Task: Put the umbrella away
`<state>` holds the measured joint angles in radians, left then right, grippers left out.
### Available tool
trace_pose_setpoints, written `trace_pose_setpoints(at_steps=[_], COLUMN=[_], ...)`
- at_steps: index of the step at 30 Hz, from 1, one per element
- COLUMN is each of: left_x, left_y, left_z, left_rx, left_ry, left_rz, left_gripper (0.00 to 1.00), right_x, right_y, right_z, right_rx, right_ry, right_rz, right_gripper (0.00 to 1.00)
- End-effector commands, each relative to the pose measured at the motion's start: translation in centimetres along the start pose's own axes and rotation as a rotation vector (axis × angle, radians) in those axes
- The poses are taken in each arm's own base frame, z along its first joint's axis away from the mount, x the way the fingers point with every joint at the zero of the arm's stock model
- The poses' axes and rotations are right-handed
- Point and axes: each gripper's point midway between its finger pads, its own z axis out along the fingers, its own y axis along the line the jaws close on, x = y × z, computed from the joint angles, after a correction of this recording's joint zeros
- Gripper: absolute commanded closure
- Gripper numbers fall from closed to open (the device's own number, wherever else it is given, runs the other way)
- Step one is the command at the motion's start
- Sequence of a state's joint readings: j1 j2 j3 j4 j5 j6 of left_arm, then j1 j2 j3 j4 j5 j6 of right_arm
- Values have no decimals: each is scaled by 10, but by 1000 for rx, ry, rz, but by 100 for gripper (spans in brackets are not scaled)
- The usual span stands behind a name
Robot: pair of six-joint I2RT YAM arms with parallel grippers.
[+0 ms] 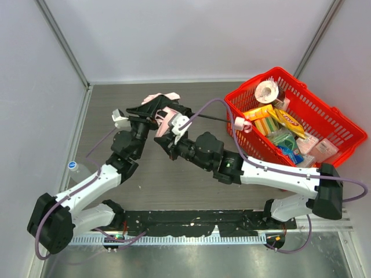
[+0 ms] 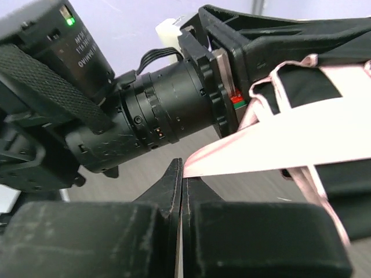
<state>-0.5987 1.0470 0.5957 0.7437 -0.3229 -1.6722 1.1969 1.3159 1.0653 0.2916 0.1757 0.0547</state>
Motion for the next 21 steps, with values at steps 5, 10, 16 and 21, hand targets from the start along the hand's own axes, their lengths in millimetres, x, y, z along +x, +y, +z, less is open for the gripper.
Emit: trace_pose_setpoints(at_steps=[5, 10, 16, 21], left_x=[35, 37, 42, 41], left_y=[-89, -105, -109, -110], left_z=[-5, -22, -30, -29], left_rx=[175, 153, 167, 198], left_ry=[181, 196, 239, 239], left_rz=[-515, -480, -472, -473], left_gripper=[100, 100, 100, 100], right_x=[33, 40, 36, 44], right_y=[-56, -82, -71, -63], right_z=[14, -1, -21, -33], right_rx=[261, 440, 426, 361], right_ry=[-30, -141, -156, -41], right_rz=[-358, -359, -227, -205], right_gripper=[99, 99, 91, 60])
